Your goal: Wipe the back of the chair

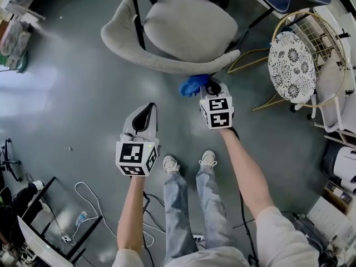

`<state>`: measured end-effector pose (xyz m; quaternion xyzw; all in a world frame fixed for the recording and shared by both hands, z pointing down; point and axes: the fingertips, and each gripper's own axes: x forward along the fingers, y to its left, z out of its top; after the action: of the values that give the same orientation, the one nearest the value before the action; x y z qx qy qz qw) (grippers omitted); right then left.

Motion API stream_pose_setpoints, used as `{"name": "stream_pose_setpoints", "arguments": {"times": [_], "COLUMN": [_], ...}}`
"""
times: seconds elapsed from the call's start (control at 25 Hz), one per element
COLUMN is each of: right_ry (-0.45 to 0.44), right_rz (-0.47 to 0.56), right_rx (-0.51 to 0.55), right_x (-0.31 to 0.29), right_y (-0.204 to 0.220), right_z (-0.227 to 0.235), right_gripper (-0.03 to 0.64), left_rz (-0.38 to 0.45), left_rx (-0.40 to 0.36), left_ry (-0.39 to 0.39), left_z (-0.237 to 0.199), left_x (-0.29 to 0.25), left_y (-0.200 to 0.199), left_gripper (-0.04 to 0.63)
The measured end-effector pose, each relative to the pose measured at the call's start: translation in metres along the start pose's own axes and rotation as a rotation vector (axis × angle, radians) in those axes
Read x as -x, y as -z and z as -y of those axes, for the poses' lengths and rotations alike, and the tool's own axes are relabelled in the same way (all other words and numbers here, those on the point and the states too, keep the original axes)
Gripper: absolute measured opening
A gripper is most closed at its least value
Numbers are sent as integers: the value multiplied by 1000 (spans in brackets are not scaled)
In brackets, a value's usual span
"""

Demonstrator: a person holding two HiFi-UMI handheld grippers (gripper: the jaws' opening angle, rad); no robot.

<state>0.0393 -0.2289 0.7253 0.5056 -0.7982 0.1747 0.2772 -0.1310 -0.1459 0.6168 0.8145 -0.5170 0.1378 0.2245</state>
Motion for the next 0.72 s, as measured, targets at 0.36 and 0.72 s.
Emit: {"name": "stream_pose_setpoints", "arguments": {"times": [0.36, 0.72], "right_ry": [-11, -13], "right_rz": [-50, -11], "right_rx": [3, 13], "right_x": [-15, 18], "right_y": [17, 22], "right_z": [-1, 3], "right_gripper": [38, 38], "left_rz": [-6, -5], "left_rx": [-1, -18], "left_ry": [-7, 11], "left_z": [-5, 12], "left_x": [-1, -3], "left_y": [0, 1], "left_gripper": [5, 5]}}
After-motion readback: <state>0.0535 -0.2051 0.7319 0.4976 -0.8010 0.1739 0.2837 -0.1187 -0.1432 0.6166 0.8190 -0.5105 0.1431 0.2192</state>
